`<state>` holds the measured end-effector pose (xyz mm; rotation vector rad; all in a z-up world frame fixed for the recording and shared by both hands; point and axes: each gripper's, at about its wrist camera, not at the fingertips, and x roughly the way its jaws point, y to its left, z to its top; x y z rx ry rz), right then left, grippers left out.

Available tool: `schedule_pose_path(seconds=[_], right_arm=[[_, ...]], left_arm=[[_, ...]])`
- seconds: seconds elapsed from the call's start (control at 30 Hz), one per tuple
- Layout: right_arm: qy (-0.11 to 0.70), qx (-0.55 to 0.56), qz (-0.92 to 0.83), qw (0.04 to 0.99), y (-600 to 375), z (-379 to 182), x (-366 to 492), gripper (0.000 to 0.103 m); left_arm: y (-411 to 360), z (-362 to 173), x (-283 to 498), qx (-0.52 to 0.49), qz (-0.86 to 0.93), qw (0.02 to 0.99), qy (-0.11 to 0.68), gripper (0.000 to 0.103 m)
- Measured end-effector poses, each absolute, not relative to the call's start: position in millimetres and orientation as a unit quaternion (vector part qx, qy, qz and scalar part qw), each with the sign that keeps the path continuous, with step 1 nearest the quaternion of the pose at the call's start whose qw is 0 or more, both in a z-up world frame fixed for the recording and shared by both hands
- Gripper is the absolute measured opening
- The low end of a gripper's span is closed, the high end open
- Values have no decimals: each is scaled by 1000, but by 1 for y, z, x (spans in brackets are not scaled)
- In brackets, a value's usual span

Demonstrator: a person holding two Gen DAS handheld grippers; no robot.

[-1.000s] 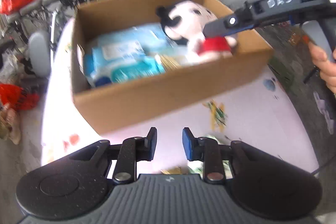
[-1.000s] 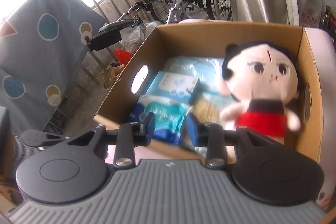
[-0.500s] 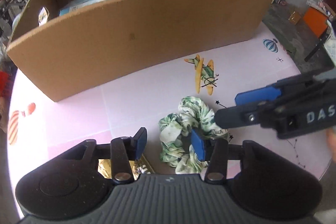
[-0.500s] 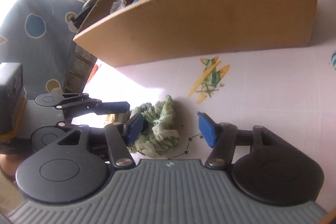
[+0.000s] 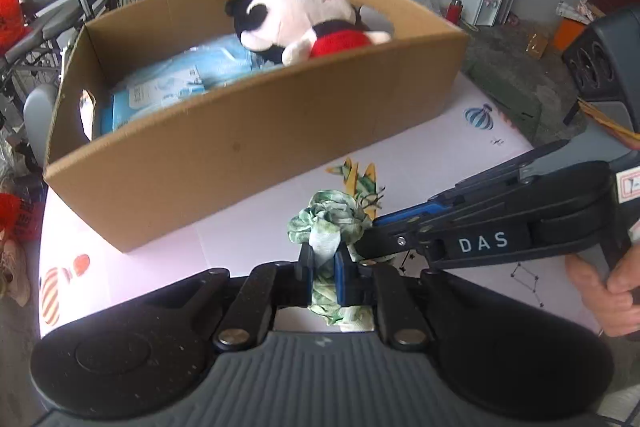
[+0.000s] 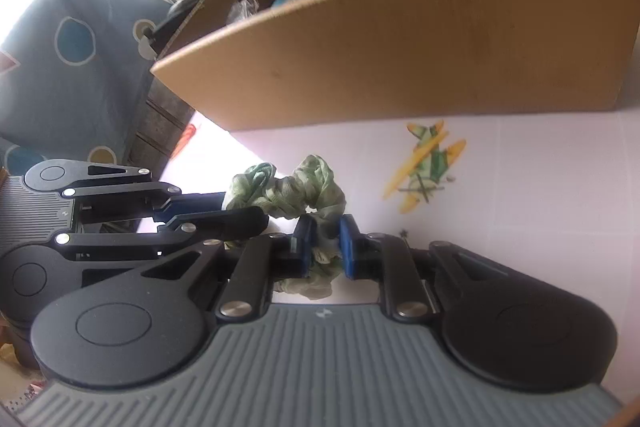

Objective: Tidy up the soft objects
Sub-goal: 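Grasp the green floral scrunchie with the left tool and lift it into the box, then release the scrunchie in the box and move both tools to the gold tissue pack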

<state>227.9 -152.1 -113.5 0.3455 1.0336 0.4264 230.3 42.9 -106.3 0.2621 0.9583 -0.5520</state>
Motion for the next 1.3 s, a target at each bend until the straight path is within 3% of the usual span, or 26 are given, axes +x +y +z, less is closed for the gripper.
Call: schedule_pose_path(seconds=[0.23, 0.4, 0.6, 0.77, 0.97, 1.1, 1.13, 1.2, 1.3], right_arm=[[390, 169, 225, 877, -158, -21, 251, 14], [368, 107, 205, 901, -141, 24, 336, 14], [407, 62, 146, 900, -95, -3, 466, 14], [454, 74, 97, 883, -79, -56, 533, 14], [494, 85, 94, 860, -72, -96, 566, 16], [503, 107, 84, 854, -68, -111, 577, 16], [507, 133, 85, 848, -72, -117, 577, 16], [520, 164, 89, 834, -74, -125, 579, 16], [516, 145, 88, 840, -70, -126, 578, 16]], left_arm=[[52, -37, 235, 112, -264, 877, 385, 11], [61, -2, 294, 105, -209, 898, 373, 11], [64, -18, 420, 111, -137, 901, 395, 11], [62, -66, 508, 124, -108, 878, 449, 12], [60, -99, 545, 178, -57, 860, 474, 15], [54, -102, 549, 236, -35, 865, 442, 20], [53, -103, 550, 247, -23, 865, 436, 22], [50, -102, 547, 266, -10, 866, 424, 49], [48, -98, 544, 263, -50, 859, 437, 60]])
